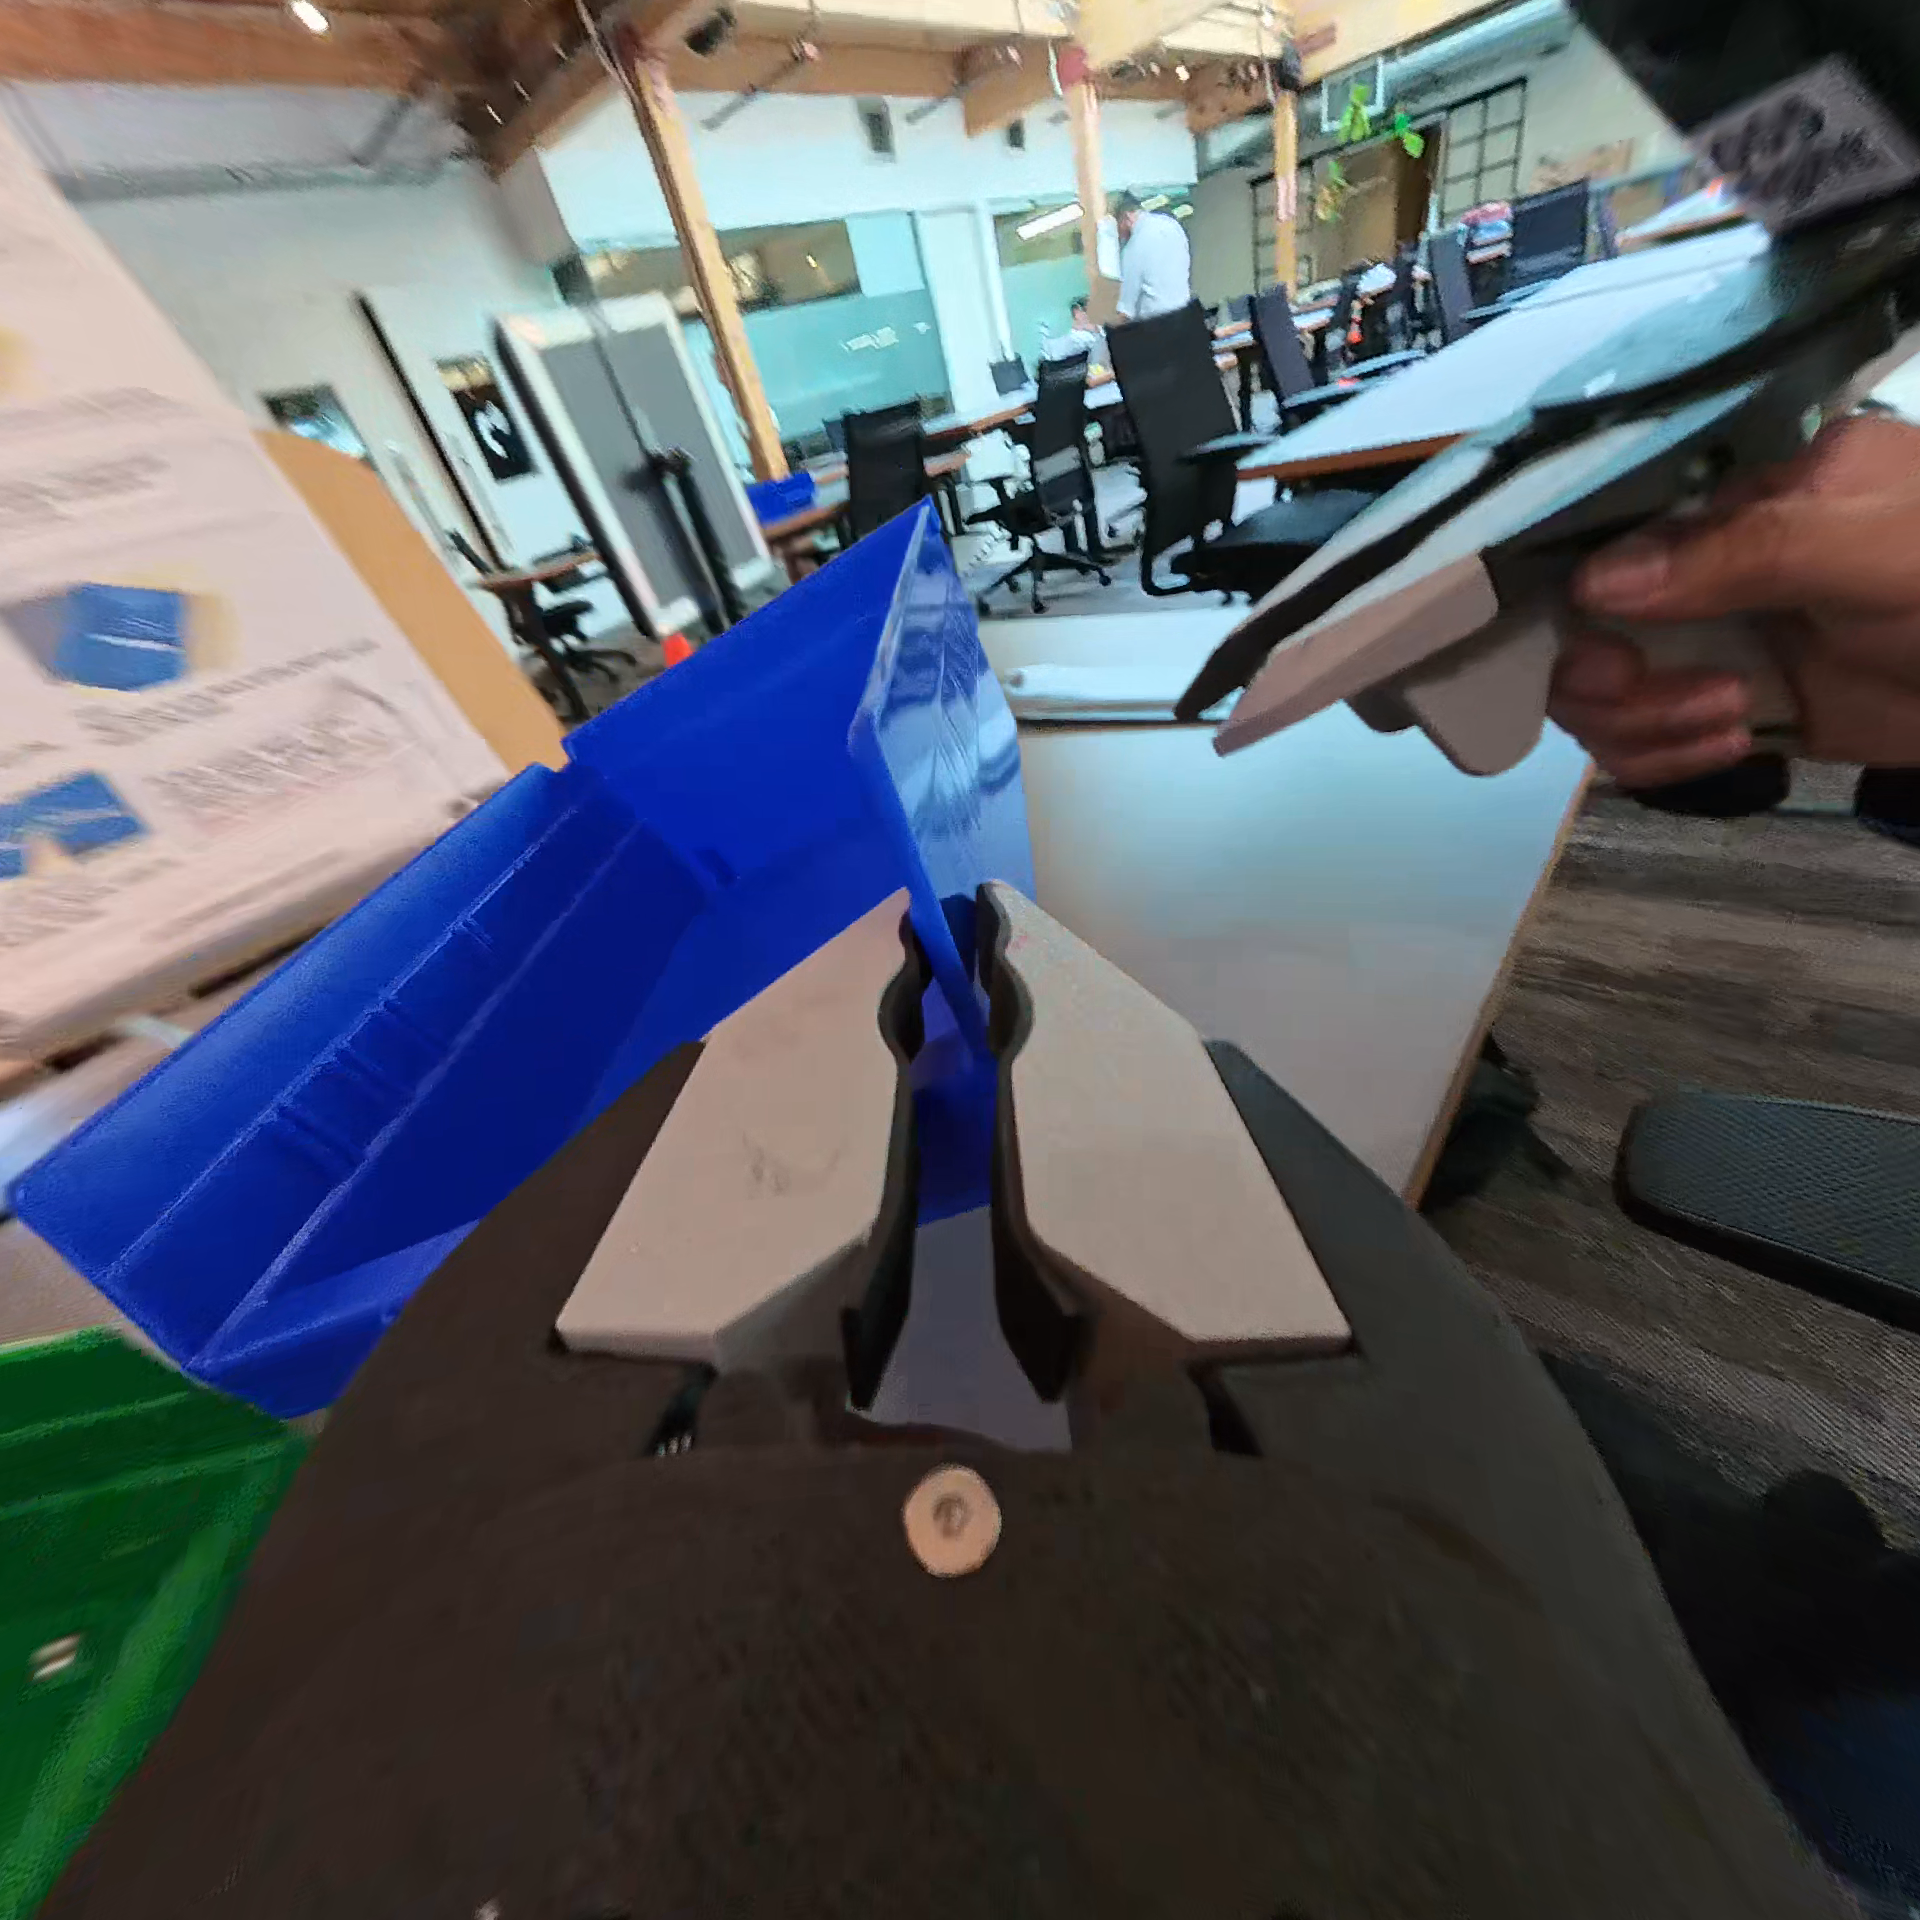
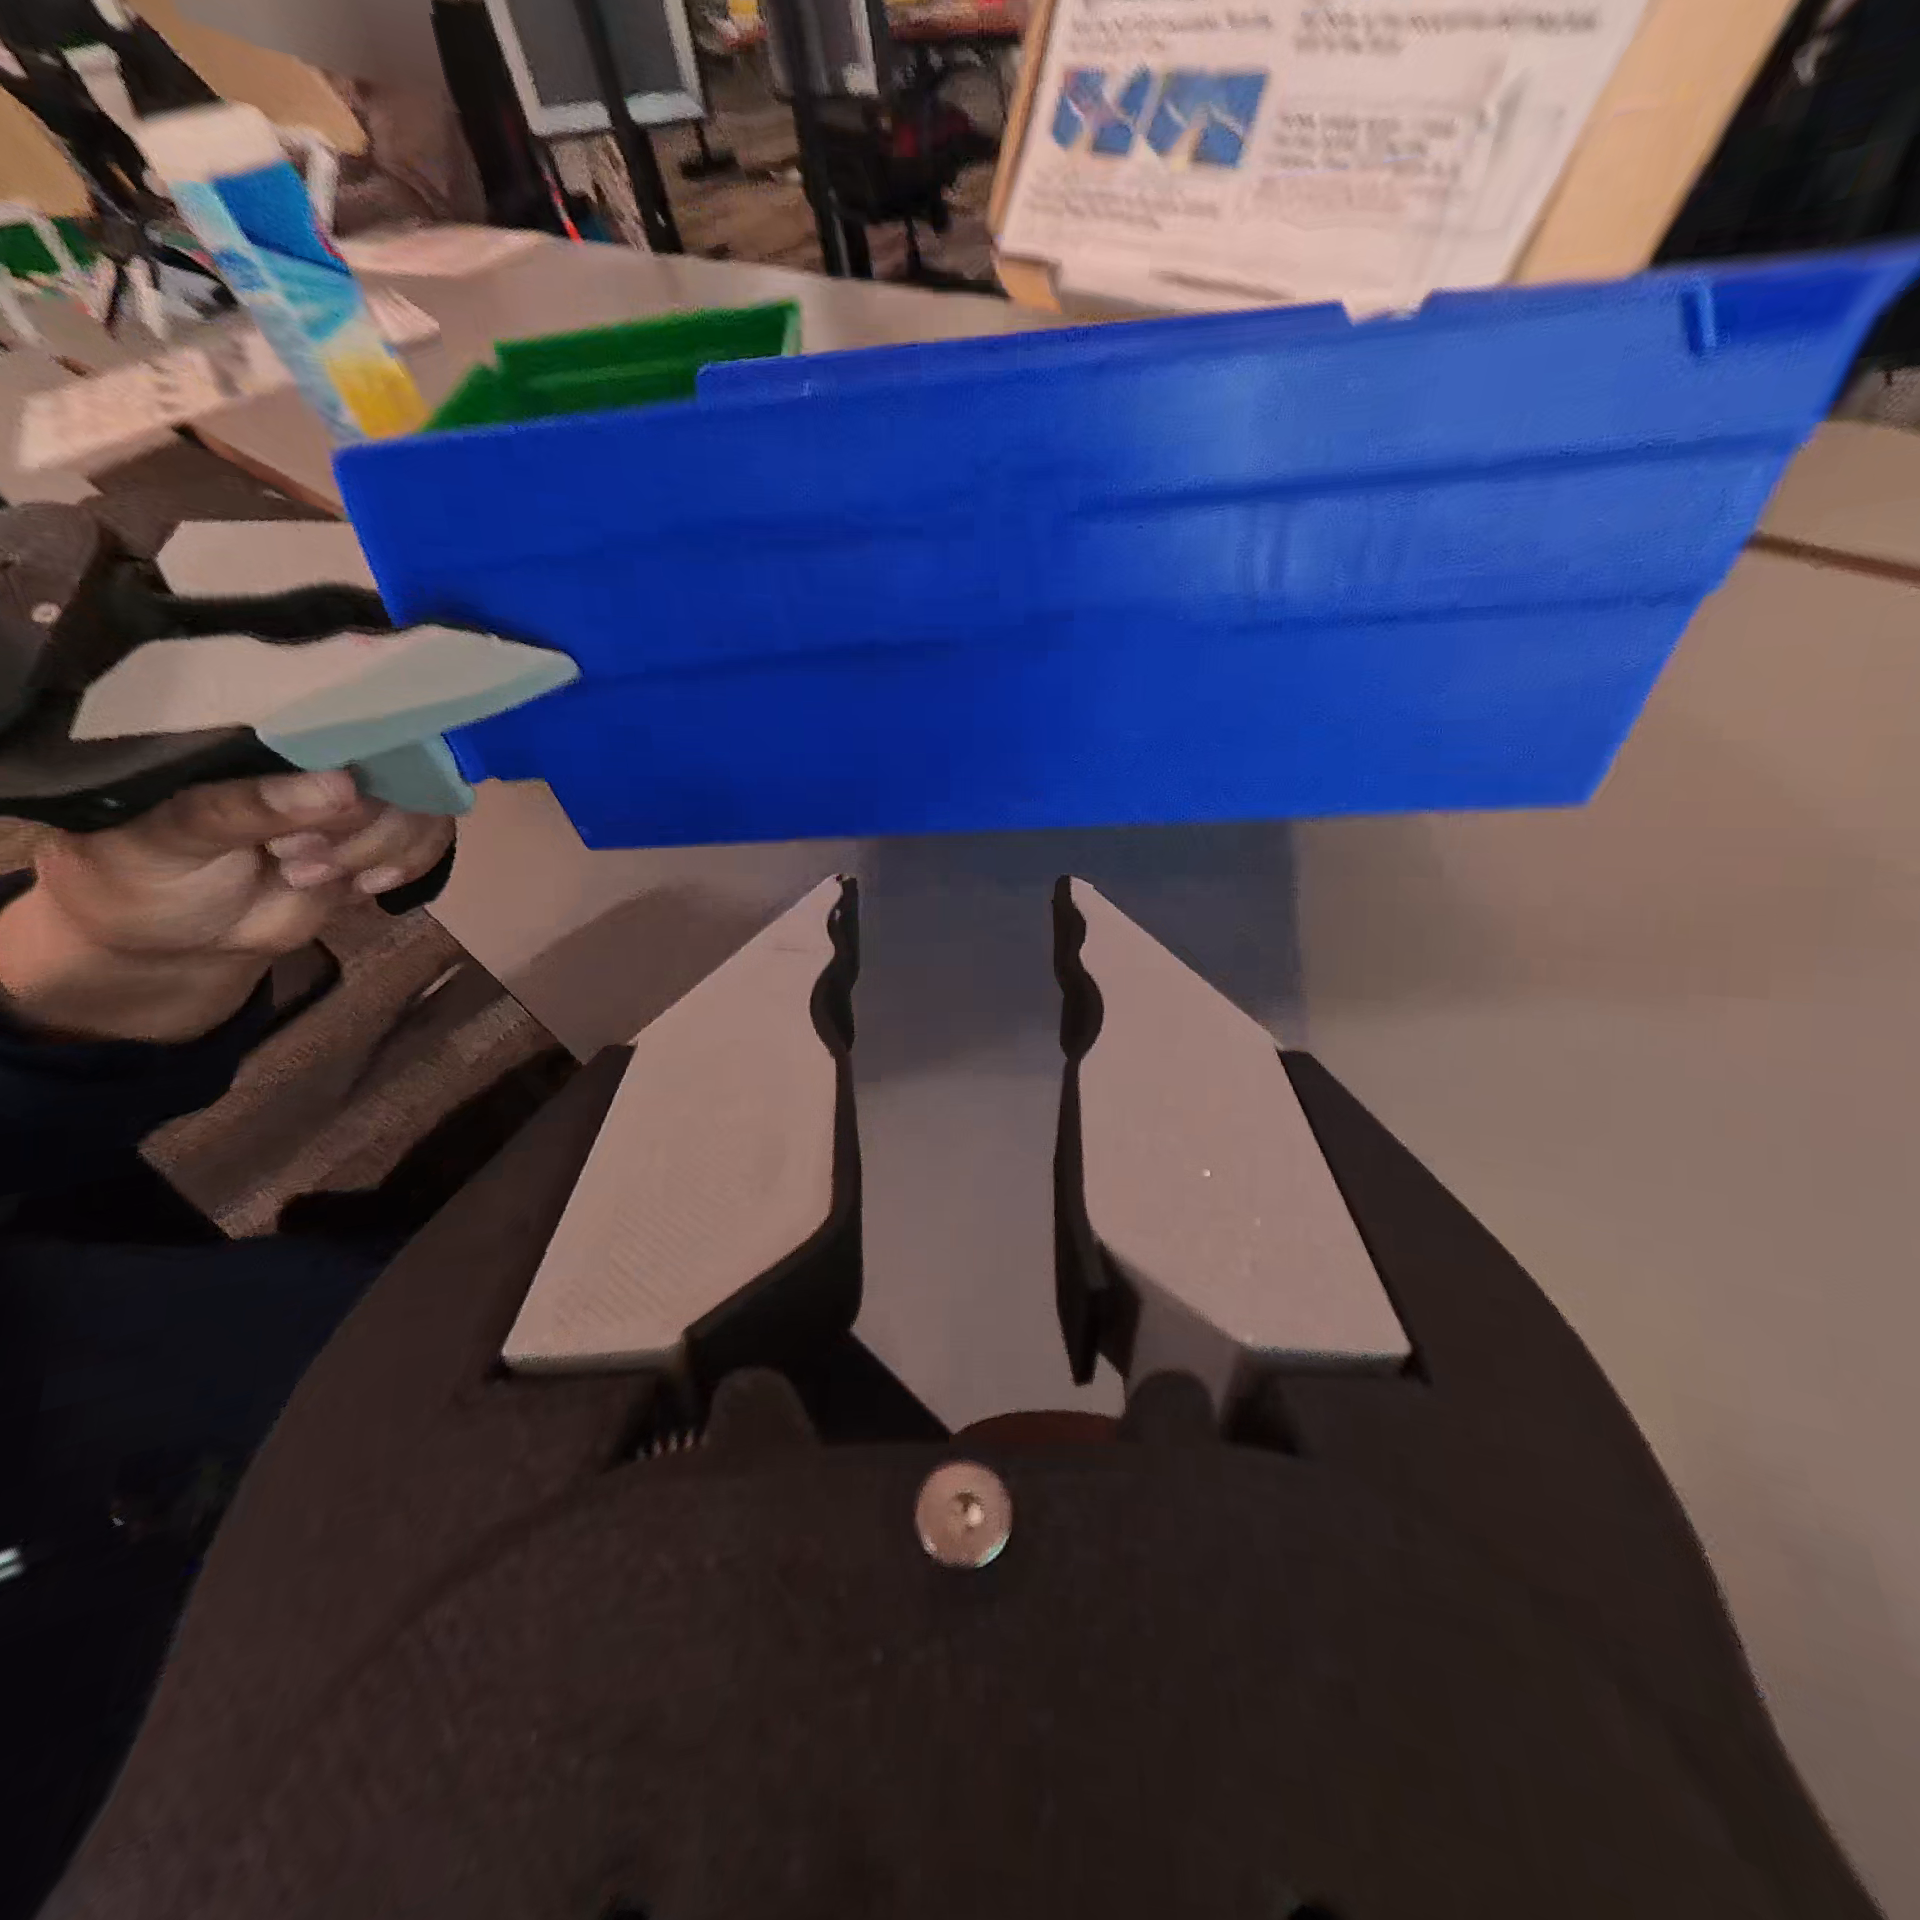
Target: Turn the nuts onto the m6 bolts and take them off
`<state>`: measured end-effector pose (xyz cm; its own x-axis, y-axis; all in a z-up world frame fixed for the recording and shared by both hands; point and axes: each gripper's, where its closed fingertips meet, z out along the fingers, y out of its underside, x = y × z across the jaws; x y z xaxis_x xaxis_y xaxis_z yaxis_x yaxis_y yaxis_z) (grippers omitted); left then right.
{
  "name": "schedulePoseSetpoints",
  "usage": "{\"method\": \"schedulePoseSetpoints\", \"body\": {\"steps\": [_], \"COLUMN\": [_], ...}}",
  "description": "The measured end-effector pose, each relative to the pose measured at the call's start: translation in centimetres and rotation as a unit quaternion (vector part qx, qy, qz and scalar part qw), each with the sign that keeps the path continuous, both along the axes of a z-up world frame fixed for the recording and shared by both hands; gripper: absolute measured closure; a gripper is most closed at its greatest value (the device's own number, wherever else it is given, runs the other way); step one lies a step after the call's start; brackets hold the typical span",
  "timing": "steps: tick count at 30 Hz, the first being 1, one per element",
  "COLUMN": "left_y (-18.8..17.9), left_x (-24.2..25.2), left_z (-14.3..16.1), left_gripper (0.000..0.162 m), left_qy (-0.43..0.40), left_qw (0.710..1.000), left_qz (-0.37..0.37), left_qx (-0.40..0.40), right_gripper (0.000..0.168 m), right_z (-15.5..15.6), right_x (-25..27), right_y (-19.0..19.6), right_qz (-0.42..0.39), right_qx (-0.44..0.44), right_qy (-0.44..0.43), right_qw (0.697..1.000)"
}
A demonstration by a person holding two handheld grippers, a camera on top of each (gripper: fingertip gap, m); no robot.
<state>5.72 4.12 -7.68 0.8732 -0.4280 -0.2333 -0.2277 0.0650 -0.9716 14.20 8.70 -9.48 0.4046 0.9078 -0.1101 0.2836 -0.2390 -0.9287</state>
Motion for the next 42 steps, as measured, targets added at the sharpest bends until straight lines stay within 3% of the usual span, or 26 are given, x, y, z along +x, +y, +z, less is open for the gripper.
{"method": "schedulePoseSetpoints", "body": {"steps": [1,6,9,12,13,15,18,20,24,25,26,29,30,33,35,38,40,42], "left_y": [0.9,5.9,7.0,4.5,3.3,1.3,0.6,0.0,-2.9,-3.9,-4.8,-7.3,-7.9,-9.1,-8.8,-6.1,-2.6,0.6], "left_x": [1.4,7.1,9.5,8.4,6.9,2.2,-7.1,-13.3,-23.0,-24.5,-25.8,-31.1,-31.9,-31.2,-28.1,-23.5,-22.3,-22.7], "left_z": [-1.5,-7.1,-7.2,-5.6,-5.3,-4.3,-5.5,-7.5,-10.2,-10.5,-10.6,-10.5,-10.4,-8.6,-7.0,-6.7,-7.4,-9.4], "left_gripper": [0.157,0.158,0.155,0.113,0.102,0.101,0.101,0.101,0.100,0.107,0.112,0.090,0.091,0.094,0.093,0.087,0.087,0.074], "left_qy": [0.002,0.024,0.005,-0.016,-0.014,-0.003,0.061,0.080,0.084,0.082,0.077,0.066,0.038,-0.046,-0.071,-0.038,-0.006,0.042], "left_qw": [1.000,0.998,0.995,0.989,0.987,0.990,0.986,0.974,0.949,0.946,0.945,0.932,0.933,0.949,0.962,0.971,0.968,0.953], "left_qz": [-0.006,-0.012,-0.039,-0.081,-0.086,-0.067,0.029,0.092,0.191,0.202,0.213,0.269,0.266,0.216,0.172,0.149,0.177,0.223], "left_qx": [-0.014,-0.053,-0.086,-0.120,-0.132,-0.128,-0.154,-0.191,-0.237,-0.239,-0.236,-0.236,-0.242,-0.227,-0.199,-0.184,-0.177,-0.199], "right_gripper": [0.134,0.133,0.131,0.129,0.128,0.127,0.127,0.127,0.129,0.118,0.118,0.129,0.129,0.111,0.108,0.103,0.093,0.099], "right_z": [-0.7,-2.5,-2.4,-0.7,-0.3,-0.3,-3.8,-6.2,-6.2,-6.2,-6.3,-6.2,-6.1,-5.1,-3.9,-2.9,-4.7,-7.0], "right_x": [0.8,2.2,1.9,1.0,0.6,-0.8,-3.1,-3.1,0.2,1.7,3.5,10.0,11.7,12.2,8.4,3.1,1.0,0.3], "right_y": [0.5,3.5,5.1,4.1,3.3,1.0,-0.9,0.4,3.6,4.4,5.4,10.4,11.8,11.7,8.1,2.9,1.8,3.5], "right_qz": [-0.010,-0.047,-0.067,-0.059,-0.049,-0.010,0.021,-0.014,-0.082,-0.092,-0.105,-0.187,-0.210,-0.217,-0.132,-0.032,-0.019,-0.067], "right_qx": [-0.003,-0.013,-0.014,0.008,0.015,0.024,0.034,0.060,0.090,0.092,0.088,0.087,0.081,0.033,0.007,-0.028,-0.040,-0.016], "right_qy": [-0.008,-0.020,-0.026,-0.018,-0.023,-0.039,-0.125,-0.187,-0.216,-0.230,-0.248,-0.308,-0.313,-0.254,-0.161,-0.056,-0.072,-0.116], "right_qw": [1.000,0.999,0.997,0.998,0.998,0.999,0.991,0.981,0.969,0.964,0.959,0.929,0.923,0.942,0.978,0.998,0.996,0.991]}}
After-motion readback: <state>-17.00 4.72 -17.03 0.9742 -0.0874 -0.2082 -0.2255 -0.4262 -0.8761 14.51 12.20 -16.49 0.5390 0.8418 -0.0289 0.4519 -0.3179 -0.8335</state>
